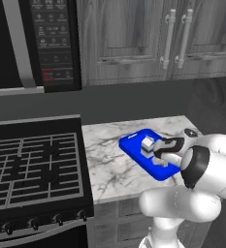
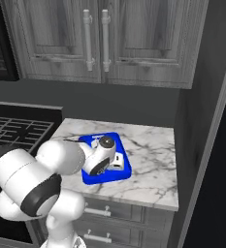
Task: Take out the milk from the fridge and place it on the tray on the counter. Then take the sugar cube near the tray and place it in the tray.
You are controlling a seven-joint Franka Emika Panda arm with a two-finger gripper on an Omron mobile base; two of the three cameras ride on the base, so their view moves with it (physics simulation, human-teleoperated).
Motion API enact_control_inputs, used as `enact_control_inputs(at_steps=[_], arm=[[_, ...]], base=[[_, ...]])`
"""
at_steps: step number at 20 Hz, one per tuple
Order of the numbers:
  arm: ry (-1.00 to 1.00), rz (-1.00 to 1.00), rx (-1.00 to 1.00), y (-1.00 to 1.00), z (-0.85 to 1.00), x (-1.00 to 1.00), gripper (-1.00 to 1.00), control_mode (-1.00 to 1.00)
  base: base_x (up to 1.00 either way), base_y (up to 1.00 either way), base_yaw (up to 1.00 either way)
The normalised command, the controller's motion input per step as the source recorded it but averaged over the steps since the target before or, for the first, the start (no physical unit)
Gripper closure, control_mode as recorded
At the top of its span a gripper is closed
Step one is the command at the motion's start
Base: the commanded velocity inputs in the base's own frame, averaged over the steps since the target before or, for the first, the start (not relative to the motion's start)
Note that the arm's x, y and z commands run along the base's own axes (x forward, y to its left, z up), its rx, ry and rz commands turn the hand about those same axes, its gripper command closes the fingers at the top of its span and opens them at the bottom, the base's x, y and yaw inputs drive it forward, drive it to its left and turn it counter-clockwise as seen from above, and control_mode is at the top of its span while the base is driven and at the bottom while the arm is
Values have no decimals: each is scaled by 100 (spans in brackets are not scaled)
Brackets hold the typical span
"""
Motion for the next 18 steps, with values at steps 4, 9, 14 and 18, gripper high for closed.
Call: enact_control_inputs(at_steps=[4,9,14,18], arm=[[0,0,0,0,33,-7,-100,-100],[0,0,3,5,53,-26,-100,-100],[0,0,1,3,72,-84,-100,-100],[-9,-1,0,4,74,-89,-100,-100]], base=[[0,0,0],[0,0,0],[0,0,0],[0,0,0]])
